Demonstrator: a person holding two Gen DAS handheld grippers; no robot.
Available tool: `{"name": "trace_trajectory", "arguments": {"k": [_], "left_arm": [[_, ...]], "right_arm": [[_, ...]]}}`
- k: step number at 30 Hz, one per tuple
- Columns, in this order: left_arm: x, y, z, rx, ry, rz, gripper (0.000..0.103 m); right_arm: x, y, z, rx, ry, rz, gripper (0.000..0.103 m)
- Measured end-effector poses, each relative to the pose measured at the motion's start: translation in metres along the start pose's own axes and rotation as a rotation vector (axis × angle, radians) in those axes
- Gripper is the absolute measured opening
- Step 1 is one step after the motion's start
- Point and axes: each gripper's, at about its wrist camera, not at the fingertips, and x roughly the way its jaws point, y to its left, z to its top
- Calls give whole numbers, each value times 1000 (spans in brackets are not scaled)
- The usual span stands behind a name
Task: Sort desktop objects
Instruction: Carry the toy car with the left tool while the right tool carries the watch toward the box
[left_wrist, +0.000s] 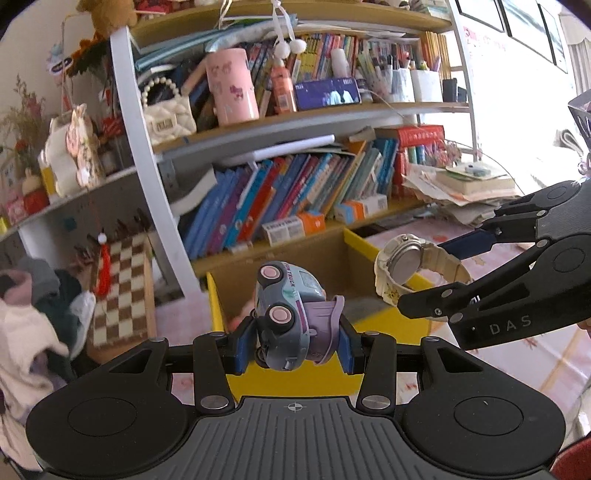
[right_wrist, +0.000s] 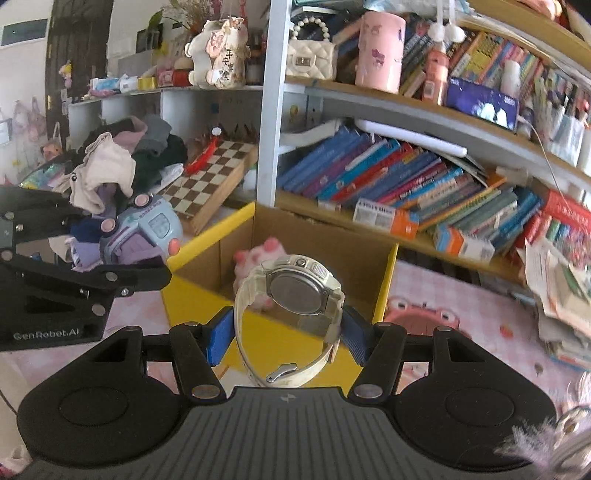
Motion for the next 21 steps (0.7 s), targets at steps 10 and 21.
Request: {"name": "trace_trajectory", "arguments": {"k": [10,21], "left_arm": [[32,14,21,29,15,21,43],[79,24,19,30,118,34,43]], "right_arm": [[36,-21,29,-31,8,46,59],[85,-38,46,-100,43,54,59]]}}
